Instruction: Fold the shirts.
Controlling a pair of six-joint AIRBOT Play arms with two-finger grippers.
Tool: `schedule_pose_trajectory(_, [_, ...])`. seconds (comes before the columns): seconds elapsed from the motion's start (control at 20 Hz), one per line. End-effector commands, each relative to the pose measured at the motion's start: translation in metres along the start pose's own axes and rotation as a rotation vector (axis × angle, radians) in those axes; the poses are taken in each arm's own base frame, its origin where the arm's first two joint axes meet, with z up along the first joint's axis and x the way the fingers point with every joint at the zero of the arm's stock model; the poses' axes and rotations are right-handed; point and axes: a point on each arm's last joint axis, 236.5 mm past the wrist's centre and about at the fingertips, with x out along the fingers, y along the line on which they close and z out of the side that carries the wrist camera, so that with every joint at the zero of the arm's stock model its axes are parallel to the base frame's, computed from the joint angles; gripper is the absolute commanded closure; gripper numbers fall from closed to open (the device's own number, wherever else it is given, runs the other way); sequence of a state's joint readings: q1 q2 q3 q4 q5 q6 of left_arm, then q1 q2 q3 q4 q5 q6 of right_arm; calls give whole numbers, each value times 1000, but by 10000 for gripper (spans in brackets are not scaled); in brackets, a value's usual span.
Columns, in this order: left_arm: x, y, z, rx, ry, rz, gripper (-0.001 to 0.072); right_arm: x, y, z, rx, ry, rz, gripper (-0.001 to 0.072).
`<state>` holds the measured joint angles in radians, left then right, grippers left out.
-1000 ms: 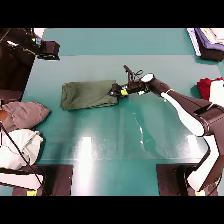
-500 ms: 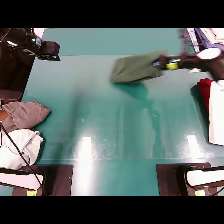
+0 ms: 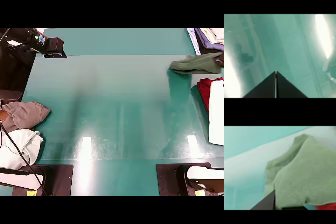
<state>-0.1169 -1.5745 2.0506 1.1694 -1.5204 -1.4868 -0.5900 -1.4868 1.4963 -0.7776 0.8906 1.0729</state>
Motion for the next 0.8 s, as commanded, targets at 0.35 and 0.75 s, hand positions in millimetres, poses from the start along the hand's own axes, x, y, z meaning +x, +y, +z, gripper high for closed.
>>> schedule_pose_trajectory(0.35, [-1, -7, -9, -7, 36, -29, 686, -101, -14, 108, -135, -196, -70, 695])
schedule_pose_trajectory(0.75, [-1, -8, -19, 3, 79, -33, 686, -150, -106, 16, 80, 126, -439, 690])
